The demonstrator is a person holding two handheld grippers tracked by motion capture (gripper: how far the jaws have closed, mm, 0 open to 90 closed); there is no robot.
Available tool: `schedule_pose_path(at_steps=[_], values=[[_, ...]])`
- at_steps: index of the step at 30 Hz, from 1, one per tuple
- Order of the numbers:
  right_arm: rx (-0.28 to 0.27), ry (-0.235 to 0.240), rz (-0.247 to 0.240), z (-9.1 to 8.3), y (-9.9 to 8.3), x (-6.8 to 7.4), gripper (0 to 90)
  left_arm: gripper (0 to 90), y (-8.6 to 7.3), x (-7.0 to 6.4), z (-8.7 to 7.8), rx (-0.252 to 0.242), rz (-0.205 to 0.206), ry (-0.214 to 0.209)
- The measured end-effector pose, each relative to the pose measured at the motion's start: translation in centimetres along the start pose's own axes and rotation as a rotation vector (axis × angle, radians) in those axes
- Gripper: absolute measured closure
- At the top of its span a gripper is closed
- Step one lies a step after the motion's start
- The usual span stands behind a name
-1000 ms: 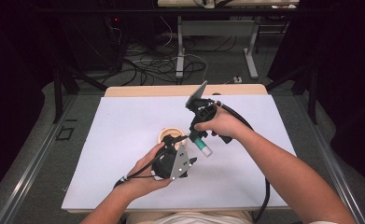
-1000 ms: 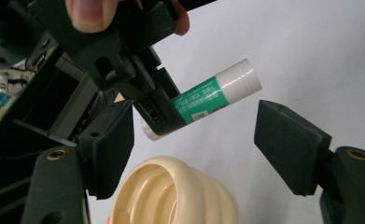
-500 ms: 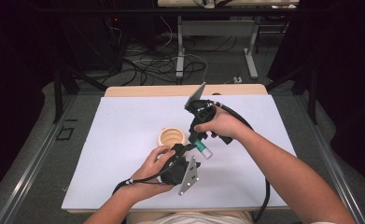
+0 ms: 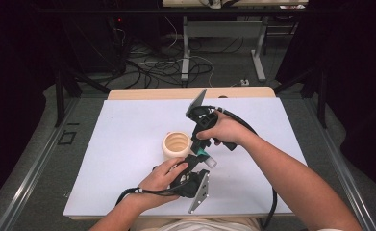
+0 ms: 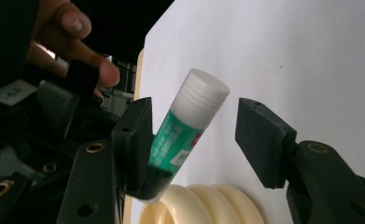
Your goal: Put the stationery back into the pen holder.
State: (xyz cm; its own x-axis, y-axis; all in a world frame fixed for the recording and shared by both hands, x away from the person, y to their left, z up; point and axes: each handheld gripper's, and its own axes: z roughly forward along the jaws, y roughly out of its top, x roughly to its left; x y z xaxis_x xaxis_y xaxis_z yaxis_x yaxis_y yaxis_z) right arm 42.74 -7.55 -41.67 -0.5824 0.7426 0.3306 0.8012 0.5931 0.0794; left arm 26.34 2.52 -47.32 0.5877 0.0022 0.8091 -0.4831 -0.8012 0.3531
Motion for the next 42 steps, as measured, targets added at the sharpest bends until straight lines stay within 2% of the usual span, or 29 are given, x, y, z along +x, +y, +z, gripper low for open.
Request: schedule_pose_path(at_steps=[1,2,3,4,5,6,7,8,10,11,14,15,17,18,19,20,21,22,23,24,25,31,34,36,37,38,39,40,42], values=[[0.083,-0.019,-0.041,-0.5,0.4,-0.1,65.9,47.0,0.0,-0.1,0.0,-0.002,0.008,0.002],[0.069,-0.012,-0.025,-0.3,0.3,0.2,65.9,47.7,0.0,-0.1,0.0,-0.001,0.013,0.002],[0.014,-0.004,-0.037,0.2,0.3,0.2,65.9,47.9,0.0,-0.3,0.1,0.004,0.002,-0.002],[0.041,-0.008,-0.030,0.1,0.4,0.5,66.0,48.2,0.0,-0.3,0.1,0.011,0.009,-0.004],[0.039,-0.005,-0.025,0.3,0.4,0.6,65.9,48.5,0.0,-0.4,0.2,0.006,0.018,0.010],[0.039,-0.012,-0.045,0.4,0.5,0.6,65.9,48.8,0.0,-0.3,0.2,0.002,0.036,0.016],[0.019,0.005,-0.025,0.6,0.4,0.9,66.0,48.9,0.0,-0.3,0.3,0.009,0.043,0.009],[0.030,-0.009,-0.034,0.6,0.5,0.9,65.9,49.3,0.0,-0.4,0.4,0.009,0.048,0.013],[0.048,-0.005,-0.030,0.5,0.6,1.0,65.9,50.1,0.0,-0.5,0.5,0.013,0.062,0.016],[0.033,-0.002,-0.032,0.7,0.6,1.0,66.0,50.6,0.0,-0.5,0.6,0.015,0.069,0.015],[0.027,0.003,-0.031,0.7,0.7,1.1,66.0,51.9,0.0,-0.7,0.6,0.023,0.057,0.009],[0.016,0.001,-0.051,0.8,0.7,1.0,65.9,52.4,0.0,-0.7,0.6,0.024,0.058,0.009],[0.032,-0.012,-0.033,0.6,0.7,1.1,66.0,54.1,0.0,-0.8,0.6,0.025,0.064,0.013],[0.036,0.002,-0.033,0.5,0.8,1.1,65.9,54.9,0.0,-0.7,0.7,0.018,0.083,0.027],[-0.025,0.012,-0.023,0.9,0.6,1.1,65.9,55.8,0.0,-0.7,0.7,0.016,0.084,0.030],[-0.022,0.012,-0.022,0.9,0.6,1.1,65.9,56.9,0.0,-0.8,0.7,0.023,0.068,0.020],[0.004,0.006,-0.025,0.7,0.7,1.1,65.9,57.9,0.0,-0.7,0.8,0.016,0.088,0.027],[0.021,0.002,-0.034,0.5,0.8,1.0,65.9,58.6,0.0,-0.9,0.7,0.024,0.072,0.015],[0.046,-0.003,-0.036,0.4,0.8,1.0,65.9,59.2,0.0,-0.8,0.8,0.019,0.103,0.028],[0.054,-0.001,-0.025,0.3,0.9,1.0,65.9,59.5,0.0,-1.0,0.8,0.023,0.091,0.025],[0.017,0.012,-0.019,0.6,0.7,1.0,65.9,59.7,0.0,-1.1,0.8,0.020,0.093,0.025],[0.015,0.012,-0.017,0.6,0.7,0.9,65.8,62.7,0.2,-1.3,0.7,0.024,0.173,0.051],[0.042,0.002,-0.021,0.5,0.7,0.9,65.7,64.3,0.4,-1.2,0.6,0.024,0.203,0.074],[0.034,0.001,-0.023,0.5,0.7,0.9,65.7,64.8,0.4,-1.3,0.6,0.028,0.220,0.077],[-0.055,0.020,-0.010,1.1,0.5,0.9,65.7,64.9,0.4,-1.3,0.7,0.028,0.222,0.079],[-0.082,0.026,0.002,1.3,0.4,1.0,65.7,65.0,0.4,-1.3,0.7,0.029,0.225,0.080],[-0.048,0.016,-0.003,1.1,0.5,0.9,65.7,65.1,0.4,-1.3,0.7,0.028,0.231,0.085],[0.027,0.003,-0.011,0.6,0.7,0.9,65.7,65.2,0.4,-1.3,0.7,0.027,0.228,0.083],[0.023,0.002,-0.007,0.5,0.7,0.9,65.7,65.3,0.4,-1.2,0.7,0.031,0.238,0.086]])
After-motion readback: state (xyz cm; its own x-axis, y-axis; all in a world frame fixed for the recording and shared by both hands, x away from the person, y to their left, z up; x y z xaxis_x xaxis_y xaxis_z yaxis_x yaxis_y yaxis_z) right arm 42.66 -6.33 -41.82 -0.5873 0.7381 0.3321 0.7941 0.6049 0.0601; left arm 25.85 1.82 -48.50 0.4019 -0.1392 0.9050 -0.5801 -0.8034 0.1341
